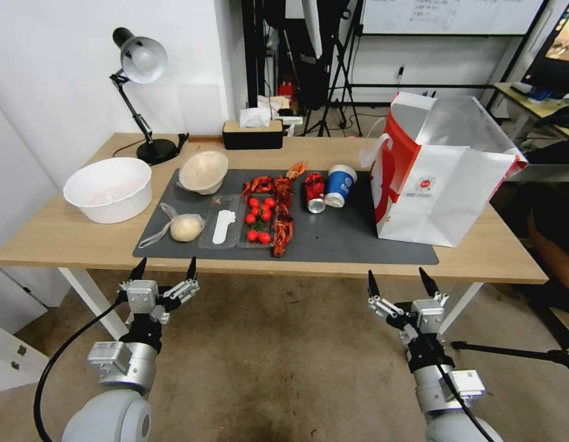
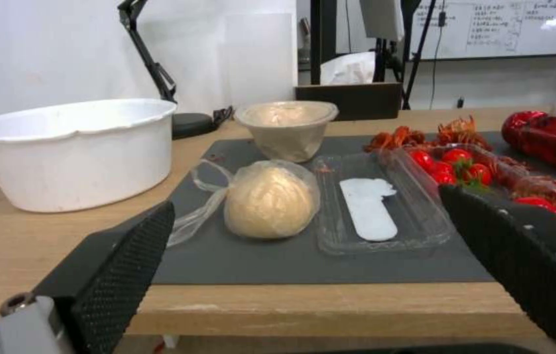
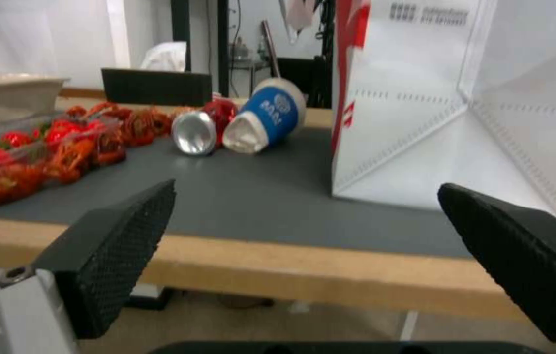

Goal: Pick up the trash from the table and place it into the takeout bag.

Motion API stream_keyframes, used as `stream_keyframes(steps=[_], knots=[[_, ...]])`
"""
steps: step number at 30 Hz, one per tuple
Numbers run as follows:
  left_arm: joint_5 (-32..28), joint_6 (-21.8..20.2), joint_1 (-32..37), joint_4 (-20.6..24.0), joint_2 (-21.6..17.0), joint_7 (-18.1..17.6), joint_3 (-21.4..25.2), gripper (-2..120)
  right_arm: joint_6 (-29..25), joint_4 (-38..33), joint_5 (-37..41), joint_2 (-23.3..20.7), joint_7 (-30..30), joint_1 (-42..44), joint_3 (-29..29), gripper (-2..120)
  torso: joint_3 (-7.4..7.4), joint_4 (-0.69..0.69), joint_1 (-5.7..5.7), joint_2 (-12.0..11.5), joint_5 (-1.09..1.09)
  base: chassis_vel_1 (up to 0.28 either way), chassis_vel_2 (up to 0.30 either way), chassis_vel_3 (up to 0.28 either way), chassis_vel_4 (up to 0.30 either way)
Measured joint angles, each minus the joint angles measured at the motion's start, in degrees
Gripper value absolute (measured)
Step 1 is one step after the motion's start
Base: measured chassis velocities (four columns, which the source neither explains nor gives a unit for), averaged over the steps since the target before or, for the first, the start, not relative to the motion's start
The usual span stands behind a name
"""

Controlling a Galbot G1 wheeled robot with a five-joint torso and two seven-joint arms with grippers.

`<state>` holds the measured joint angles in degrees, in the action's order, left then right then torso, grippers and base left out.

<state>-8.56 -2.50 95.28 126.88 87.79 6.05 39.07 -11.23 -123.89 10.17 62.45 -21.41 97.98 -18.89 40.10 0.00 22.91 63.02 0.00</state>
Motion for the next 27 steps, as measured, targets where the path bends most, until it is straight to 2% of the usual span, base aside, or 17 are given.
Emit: stream_keyframes(steps=[17, 24, 27], knots=[[-0.1, 0.2, 0.1, 0.0, 0.0, 0.0, 0.5, 100, 1.2, 2.1, 0.4, 0.3, -1.4, -2.8, 3.2, 100, 0.00, -0.01, 0.00, 0.0, -0.01, 0.000, 0.000, 0.000, 0.000], [-0.1, 0.5, 0.4, -0.1, 0.2, 0.1, 0.6, 100, 7.1, 1.8, 4.5, 0.0, -4.1, -11.8, 6.4, 100, 0.00, 0.00, 0.00, 0.0, 0.00, 0.000, 0.000, 0.000, 0.000], [0.0, 0.7, 0.5, 0.0, 0.3, 0.2, 0.6, 100, 9.7, 2.7, 9.0, -0.7, -4.4, -16.9, 8.4, 100, 0.01, 0.00, 0.00, 0.0, 0.00, 0.000, 0.000, 0.000, 0.000]])
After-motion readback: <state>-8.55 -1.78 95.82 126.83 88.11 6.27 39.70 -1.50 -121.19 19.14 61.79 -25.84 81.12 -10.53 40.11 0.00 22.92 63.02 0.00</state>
